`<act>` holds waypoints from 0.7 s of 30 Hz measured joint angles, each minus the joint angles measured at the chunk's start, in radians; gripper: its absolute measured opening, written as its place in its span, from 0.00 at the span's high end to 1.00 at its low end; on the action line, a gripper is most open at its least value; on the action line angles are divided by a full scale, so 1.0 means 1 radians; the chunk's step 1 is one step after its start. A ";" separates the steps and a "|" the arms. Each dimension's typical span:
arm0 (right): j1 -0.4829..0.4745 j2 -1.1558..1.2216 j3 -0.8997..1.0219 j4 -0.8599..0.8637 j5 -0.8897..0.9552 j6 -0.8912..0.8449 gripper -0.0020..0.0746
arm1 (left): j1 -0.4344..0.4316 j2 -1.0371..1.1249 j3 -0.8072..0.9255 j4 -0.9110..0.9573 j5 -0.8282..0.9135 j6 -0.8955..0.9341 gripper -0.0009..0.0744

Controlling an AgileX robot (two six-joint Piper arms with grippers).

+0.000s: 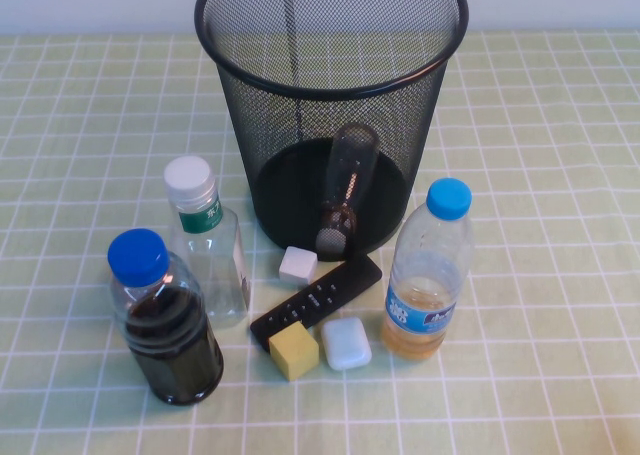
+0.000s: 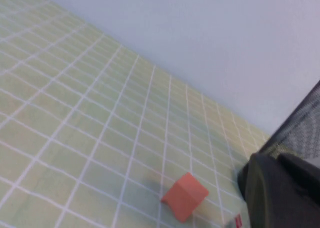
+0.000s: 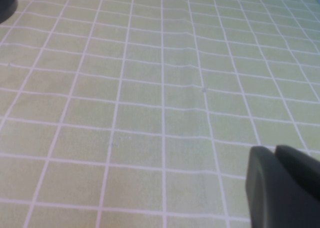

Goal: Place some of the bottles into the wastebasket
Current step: Pick up a bottle from the table with left arm

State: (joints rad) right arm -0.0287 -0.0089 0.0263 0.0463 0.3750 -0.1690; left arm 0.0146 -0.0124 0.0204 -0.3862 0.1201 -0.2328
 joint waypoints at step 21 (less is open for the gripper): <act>0.000 -0.004 0.000 0.000 0.000 0.000 0.98 | 0.000 0.729 -0.883 -0.107 0.767 0.621 1.00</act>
State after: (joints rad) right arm -0.0287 -0.0127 0.0263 0.0463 0.3754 -0.1690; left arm 0.0146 0.7163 -0.8627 -0.4936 0.8874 0.3878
